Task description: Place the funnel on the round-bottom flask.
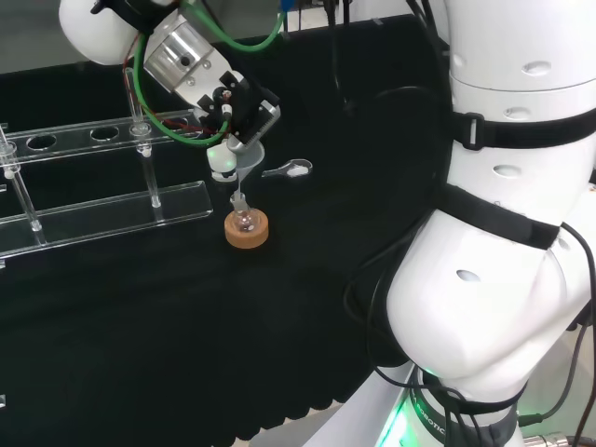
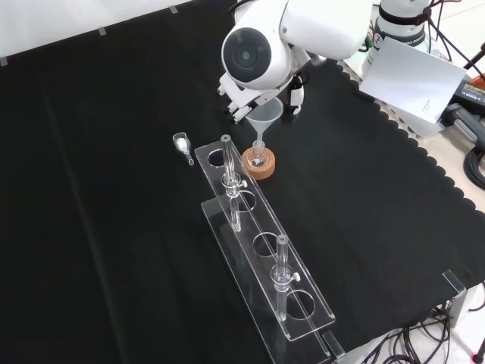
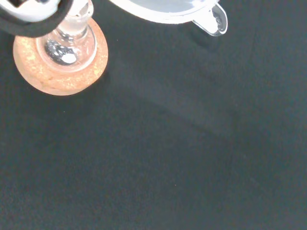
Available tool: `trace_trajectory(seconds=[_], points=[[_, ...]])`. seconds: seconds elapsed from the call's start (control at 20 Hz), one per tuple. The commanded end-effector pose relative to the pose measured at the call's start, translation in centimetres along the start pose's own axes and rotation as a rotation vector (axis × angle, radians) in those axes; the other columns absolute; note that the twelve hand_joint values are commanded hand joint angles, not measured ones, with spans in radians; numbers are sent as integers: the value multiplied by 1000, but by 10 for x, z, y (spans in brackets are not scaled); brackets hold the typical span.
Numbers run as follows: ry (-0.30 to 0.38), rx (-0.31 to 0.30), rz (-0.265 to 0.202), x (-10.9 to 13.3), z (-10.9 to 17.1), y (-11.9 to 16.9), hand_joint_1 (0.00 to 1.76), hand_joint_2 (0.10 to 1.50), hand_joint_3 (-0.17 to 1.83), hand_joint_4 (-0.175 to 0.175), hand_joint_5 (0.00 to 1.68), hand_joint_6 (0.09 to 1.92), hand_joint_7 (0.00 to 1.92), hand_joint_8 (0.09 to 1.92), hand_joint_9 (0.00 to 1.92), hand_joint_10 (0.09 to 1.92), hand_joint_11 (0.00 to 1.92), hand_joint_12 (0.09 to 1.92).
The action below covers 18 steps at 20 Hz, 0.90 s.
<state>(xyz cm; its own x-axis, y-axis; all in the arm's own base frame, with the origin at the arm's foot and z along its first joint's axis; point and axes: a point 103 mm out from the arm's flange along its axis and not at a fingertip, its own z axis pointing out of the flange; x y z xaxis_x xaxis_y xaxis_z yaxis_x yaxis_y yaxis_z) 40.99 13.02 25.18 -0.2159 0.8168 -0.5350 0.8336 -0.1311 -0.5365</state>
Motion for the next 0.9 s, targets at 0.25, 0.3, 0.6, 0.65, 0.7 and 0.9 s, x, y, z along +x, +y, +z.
trace_trajectory(seconds=[0.25, 0.3, 0.6, 0.65, 0.7, 0.9], points=[[8, 0, 0, -9, 5, 0, 765, 668, 530, -34, 558, 856, 673, 759, 971, 523, 515, 1325], [0, 5, 4, -7, 4, 0, 765, 668, 530, -34, 558, 857, 673, 759, 971, 523, 515, 1325], [4, 16, -2, -6, 8, 4, 766, 668, 530, -34, 559, 858, 673, 759, 971, 524, 516, 1325], [-1, 20, -2, -3, 7, 5, 766, 668, 530, -34, 559, 858, 672, 760, 971, 524, 516, 1325], [-6, 24, -2, 2, 5, 7, 766, 668, 530, -34, 559, 858, 672, 760, 971, 524, 516, 1325], [-2, 30, -8, -2, 10, 11, 766, 668, 530, -34, 560, 859, 672, 760, 971, 524, 516, 1325]])
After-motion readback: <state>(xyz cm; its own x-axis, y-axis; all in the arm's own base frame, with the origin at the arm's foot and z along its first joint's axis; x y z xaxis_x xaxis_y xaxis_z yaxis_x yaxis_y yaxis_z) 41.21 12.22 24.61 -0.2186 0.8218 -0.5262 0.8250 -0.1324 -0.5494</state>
